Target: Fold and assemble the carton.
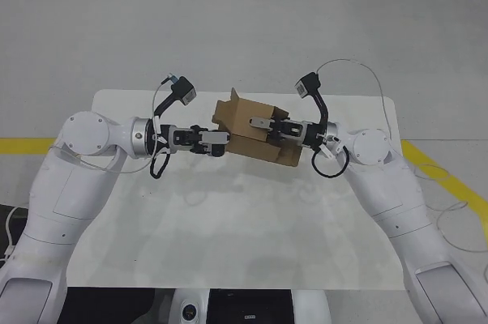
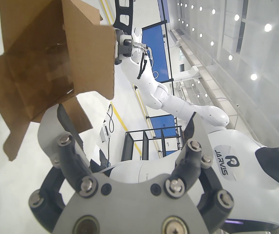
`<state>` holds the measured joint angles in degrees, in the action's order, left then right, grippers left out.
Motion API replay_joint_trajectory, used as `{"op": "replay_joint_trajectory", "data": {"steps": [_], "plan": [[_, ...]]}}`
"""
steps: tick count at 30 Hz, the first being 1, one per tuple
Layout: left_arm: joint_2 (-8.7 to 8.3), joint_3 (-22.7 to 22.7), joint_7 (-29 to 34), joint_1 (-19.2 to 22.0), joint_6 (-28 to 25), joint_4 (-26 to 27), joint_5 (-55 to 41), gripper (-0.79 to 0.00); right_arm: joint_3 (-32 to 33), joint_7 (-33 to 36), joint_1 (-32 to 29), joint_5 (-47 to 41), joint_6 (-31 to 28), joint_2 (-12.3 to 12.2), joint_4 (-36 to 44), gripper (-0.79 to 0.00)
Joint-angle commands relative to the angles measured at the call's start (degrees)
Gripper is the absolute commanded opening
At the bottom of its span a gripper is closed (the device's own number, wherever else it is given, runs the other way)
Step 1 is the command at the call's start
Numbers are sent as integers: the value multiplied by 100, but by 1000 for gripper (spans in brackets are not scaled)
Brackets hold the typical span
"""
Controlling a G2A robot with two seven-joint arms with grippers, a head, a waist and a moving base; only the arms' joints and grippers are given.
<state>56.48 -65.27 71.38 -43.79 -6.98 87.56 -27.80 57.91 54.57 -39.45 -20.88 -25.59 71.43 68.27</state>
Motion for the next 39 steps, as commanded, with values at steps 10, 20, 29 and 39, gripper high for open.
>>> {"op": "replay_joint_trajectory", "data": {"steps": [10, 20, 29, 39], "plan": [[14, 100, 46, -55, 29, 115, 9, 0, 1, -239, 11, 80, 1, 35, 86, -785], [32, 143, -70, -20, -47, 110, 98, 0, -168, -170, 12, -104, -43, 115, 86, -785], [29, 96, -126, -42, -113, 144, 133, 0, -291, -83, 14, -231, -17, 179, 59, -785], [23, 53, -112, -73, -122, 158, 124, 0, -359, -26, 36, -286, -17, 235, 10, -785]]}}
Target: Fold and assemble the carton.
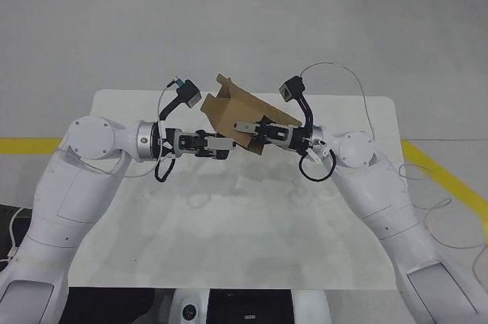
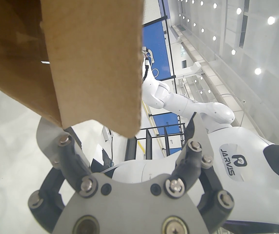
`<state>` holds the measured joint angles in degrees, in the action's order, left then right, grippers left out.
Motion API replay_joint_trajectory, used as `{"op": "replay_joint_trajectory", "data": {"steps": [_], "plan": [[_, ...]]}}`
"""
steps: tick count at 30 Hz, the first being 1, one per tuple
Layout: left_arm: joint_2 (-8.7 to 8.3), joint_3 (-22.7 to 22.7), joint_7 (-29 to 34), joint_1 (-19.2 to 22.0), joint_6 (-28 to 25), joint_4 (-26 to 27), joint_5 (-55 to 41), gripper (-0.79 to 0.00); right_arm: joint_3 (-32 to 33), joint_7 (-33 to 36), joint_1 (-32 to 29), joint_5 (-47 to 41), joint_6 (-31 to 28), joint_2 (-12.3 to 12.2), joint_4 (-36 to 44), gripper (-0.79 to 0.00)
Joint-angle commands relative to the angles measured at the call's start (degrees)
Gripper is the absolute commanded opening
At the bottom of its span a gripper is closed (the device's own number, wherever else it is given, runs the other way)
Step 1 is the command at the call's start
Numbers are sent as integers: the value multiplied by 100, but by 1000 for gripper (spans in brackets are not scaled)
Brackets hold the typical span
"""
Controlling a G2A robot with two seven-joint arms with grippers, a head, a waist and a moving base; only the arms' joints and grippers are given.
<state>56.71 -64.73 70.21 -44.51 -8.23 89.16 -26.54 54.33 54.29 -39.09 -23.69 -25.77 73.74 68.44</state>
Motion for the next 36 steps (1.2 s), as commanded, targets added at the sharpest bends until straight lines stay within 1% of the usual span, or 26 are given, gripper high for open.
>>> {"op": "replay_joint_trajectory", "data": {"steps": [1, 7, 13, 15, 18, 26, 33, 36], "plan": [[-1, -5, 8, -1, 2, -4, -1, 0, 3, 7, 0, -9, 3, 6, -16, -785], [-25, -128, 73, -3, -65, -71, 9, 0, 183, 125, 14, -2, 83, -33, -147, -785], [-86, -399, 5, -37, -150, -229, 215, 0, 484, 535, 4, -30, 270, -133, -234, -785], [-110, -475, -88, -49, -177, -299, 436, 0, 596, 672, -32, -31, 292, -174, -216, -785], [-142, -552, -483, -104, -192, -358, 1000, 0, 771, 803, -94, 92, 360, -244, -132, -785], [-151, -396, -832, -184, -182, -455, 1751, 0, 1184, 1524, -309, 137, 458, -425, 323, -785], [-119, -180, -828, -75, -8, -570, 1949, 0, 1374, 2173, -453, -130, 651, -529, 770, -785], [-99, -57, -757, -11, 32, -622, 2008, 0, 1398, 2256, -481, -282, 699, -545, 829, -785]]}}
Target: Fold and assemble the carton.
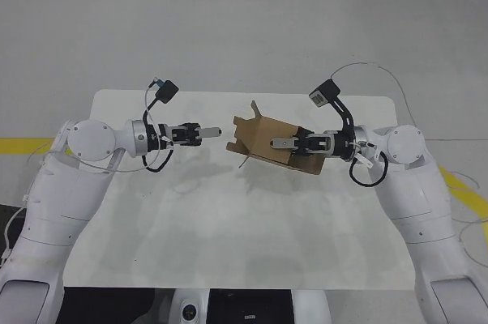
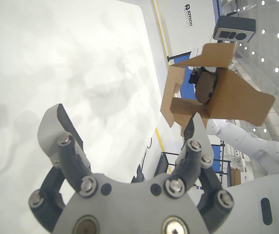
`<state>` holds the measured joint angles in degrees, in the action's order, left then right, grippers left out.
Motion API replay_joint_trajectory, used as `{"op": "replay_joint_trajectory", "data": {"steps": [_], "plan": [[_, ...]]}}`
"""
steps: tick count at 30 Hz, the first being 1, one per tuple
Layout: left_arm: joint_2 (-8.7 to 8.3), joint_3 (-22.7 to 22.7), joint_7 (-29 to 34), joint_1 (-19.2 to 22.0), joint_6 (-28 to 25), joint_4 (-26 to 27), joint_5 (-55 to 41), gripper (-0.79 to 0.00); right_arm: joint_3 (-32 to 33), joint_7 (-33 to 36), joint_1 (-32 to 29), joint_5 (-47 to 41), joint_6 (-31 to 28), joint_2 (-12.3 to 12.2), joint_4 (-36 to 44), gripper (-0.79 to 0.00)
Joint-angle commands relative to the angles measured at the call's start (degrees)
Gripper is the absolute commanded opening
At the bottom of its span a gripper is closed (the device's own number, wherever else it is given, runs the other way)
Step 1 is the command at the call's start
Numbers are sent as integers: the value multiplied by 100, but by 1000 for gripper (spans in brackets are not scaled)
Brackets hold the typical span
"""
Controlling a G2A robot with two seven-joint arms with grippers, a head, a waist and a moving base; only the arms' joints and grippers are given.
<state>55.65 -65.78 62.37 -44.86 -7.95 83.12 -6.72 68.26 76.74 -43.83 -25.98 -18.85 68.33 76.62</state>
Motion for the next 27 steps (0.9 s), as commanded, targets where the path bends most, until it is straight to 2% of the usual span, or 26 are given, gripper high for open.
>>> {"op": "replay_joint_trajectory", "data": {"steps": [1, 16, 27], "plan": [[13, 86, 39, 46, 9, -38, 58, 0, 7, 9, -16, -114, 13, -5, 16, -785], [97, 409, 46, 209, -24, -36, 65, 0, -232, -25, 88, -619, -93, 40, -140, -785], [110, 401, 244, 223, -64, 69, -253, 0, -575, 0, 220, -809, -195, 124, -385, -785]]}}
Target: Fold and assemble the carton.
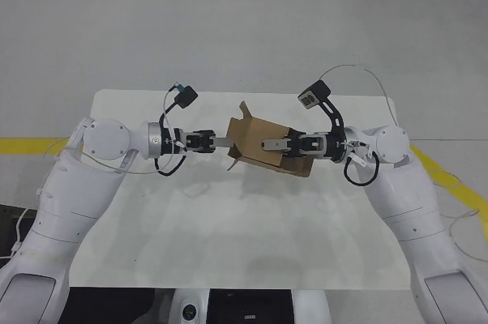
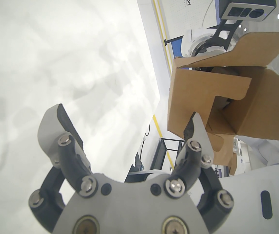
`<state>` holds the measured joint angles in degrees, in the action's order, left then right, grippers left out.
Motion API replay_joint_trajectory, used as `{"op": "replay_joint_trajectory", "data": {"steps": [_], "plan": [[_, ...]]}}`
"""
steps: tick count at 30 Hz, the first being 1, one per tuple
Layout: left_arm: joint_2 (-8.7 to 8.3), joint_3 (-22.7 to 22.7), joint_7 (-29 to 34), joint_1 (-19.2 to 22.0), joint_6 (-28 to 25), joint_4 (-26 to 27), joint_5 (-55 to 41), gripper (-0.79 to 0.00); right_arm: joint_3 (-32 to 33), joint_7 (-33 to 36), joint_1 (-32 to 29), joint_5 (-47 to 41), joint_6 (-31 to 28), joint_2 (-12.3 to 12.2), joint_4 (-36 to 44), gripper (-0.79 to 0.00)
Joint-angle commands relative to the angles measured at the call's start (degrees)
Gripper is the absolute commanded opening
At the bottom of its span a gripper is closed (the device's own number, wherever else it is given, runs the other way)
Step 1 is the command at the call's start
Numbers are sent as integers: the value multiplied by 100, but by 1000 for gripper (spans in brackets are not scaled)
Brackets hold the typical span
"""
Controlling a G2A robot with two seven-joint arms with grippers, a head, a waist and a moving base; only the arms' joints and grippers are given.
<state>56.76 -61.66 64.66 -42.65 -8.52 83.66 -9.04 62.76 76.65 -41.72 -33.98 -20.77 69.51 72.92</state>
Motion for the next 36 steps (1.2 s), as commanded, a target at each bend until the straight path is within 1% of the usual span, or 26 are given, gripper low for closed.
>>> {"op": "replay_joint_trajectory", "data": {"steps": [1, 13, 28, 36], "plan": [[-3, -19, 26, 2, -17, 29, -30, 0, -46, 13, 17, -24, -14, 12, -30, -785], [-6, -18, 55, -35, -57, 121, -42, 0, -256, 75, 123, -158, -86, 75, -110, -785], [-23, -45, 156, -80, -72, 190, -64, 0, -216, 36, 129, -219, -120, 77, -169, -785], [-11, 40, 255, -57, -83, 208, -65, 0, -222, 46, 124, -241, -105, 81, -173, -785]]}}
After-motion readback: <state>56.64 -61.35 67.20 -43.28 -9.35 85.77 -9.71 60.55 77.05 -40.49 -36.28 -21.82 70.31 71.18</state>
